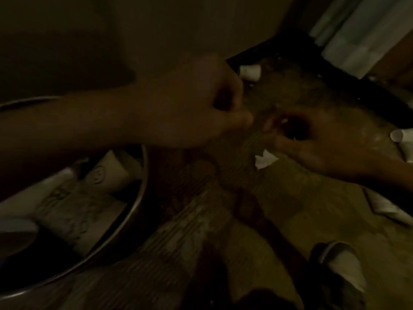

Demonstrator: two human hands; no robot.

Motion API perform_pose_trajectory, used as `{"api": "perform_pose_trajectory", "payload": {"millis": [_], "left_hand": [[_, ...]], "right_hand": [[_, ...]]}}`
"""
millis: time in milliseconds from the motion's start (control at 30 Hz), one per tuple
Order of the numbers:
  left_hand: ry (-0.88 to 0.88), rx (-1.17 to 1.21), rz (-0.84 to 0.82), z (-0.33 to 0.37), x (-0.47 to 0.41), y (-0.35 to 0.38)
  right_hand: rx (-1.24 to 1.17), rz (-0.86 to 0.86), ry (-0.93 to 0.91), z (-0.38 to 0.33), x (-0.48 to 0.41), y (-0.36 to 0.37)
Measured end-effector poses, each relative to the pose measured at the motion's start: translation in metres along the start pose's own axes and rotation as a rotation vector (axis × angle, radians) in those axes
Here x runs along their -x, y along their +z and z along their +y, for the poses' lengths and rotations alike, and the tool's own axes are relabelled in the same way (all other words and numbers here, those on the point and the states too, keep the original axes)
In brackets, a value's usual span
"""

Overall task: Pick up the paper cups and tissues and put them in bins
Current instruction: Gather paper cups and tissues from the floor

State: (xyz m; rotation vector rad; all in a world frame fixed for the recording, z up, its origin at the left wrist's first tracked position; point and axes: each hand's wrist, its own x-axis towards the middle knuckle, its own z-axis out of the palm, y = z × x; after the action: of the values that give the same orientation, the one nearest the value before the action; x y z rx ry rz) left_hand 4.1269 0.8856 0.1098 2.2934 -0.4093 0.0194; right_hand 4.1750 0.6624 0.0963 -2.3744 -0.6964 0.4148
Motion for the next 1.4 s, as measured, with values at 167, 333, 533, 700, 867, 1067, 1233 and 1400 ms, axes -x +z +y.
{"api": "perform_pose_trajectory", "payload": {"millis": [167, 333, 533, 700, 867, 1067, 1233, 1400], "left_hand": [[-0.138, -0.119, -0.325, -0.001, -0.089, 0.087], [-0.432, -0.201, -0.514, -0.050, -0.142, 0.175], [-0.633, -0.060, -0.321, -0.086, -0.171, 0.265], [-0.791, -0.030, -0.225, -0.098, -0.171, 0.312], [-0.827, 0.071, -0.087, -0.085, -0.175, 0.324], [-0.912, 0.282, 0.166, -0.055, -0.192, 0.339], [-1.025, 0.521, 0.288, -0.030, -0.223, 0.364], [-1.036, 0.785, 0.273, -0.003, -0.244, 0.390]], "right_hand": [[0.027, -0.046, 0.213, 0.135, -0.005, -0.003], [-0.004, -0.030, 0.291, 0.243, -0.026, 0.020], [-0.168, -0.064, 0.369, 0.293, -0.037, 0.044], [-0.358, -0.091, 0.471, 0.312, -0.049, 0.045], [-0.490, -0.187, 0.584, 0.325, -0.061, 0.053], [-0.942, -0.163, 0.677, 0.344, -0.062, 0.056], [-1.242, -0.064, 0.626, 0.346, -0.054, 0.033], [-1.278, -0.048, 0.599, 0.354, -0.025, -0.002]]}}
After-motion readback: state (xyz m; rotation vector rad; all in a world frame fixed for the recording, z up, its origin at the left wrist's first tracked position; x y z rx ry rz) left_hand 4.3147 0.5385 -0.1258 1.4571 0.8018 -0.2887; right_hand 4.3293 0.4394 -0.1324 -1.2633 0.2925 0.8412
